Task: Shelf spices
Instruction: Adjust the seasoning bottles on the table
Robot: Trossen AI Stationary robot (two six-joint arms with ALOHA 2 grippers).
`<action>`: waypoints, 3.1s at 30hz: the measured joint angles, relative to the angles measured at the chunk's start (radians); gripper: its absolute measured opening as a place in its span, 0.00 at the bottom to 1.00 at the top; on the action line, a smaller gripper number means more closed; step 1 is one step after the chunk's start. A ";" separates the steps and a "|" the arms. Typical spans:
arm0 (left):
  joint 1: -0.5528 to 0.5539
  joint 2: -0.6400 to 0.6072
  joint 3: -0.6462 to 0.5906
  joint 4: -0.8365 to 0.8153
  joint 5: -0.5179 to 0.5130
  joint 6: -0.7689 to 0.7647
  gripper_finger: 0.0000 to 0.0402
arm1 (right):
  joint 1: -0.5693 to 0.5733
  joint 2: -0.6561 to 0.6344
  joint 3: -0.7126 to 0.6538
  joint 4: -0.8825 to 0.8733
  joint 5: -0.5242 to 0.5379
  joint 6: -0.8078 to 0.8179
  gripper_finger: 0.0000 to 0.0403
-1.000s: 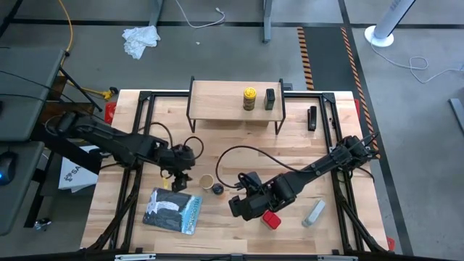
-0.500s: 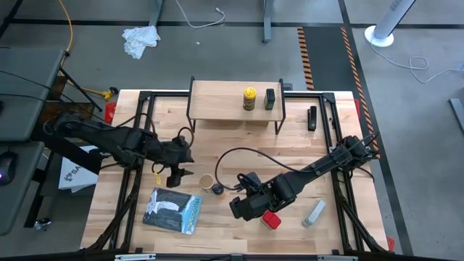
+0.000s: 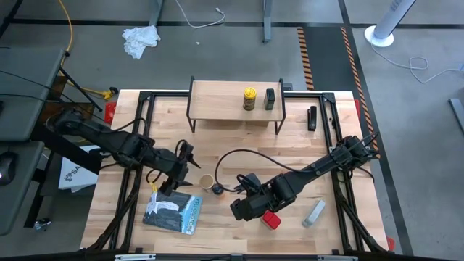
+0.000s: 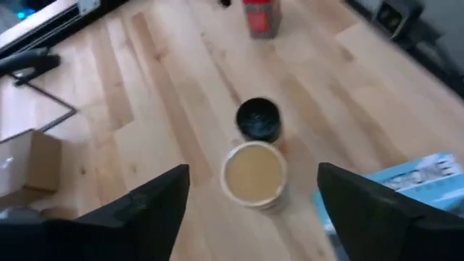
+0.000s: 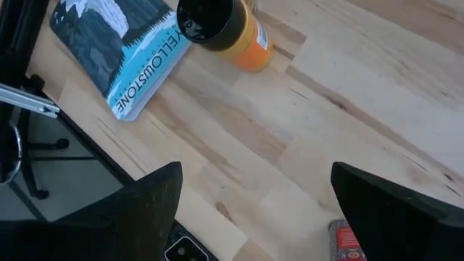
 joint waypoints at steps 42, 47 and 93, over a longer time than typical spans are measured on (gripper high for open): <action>-0.054 -0.191 -0.001 -0.184 -0.196 -0.719 0.87 | -0.110 0.093 0.000 0.558 0.088 -0.210 0.01; -0.087 -0.222 -0.001 -0.185 -0.282 -0.854 0.87 | -0.112 0.091 0.001 0.511 0.082 -0.212 0.00; -0.135 -0.120 -0.001 -0.181 -0.356 -0.973 0.87 | -0.072 0.147 0.001 0.373 0.131 0.178 0.00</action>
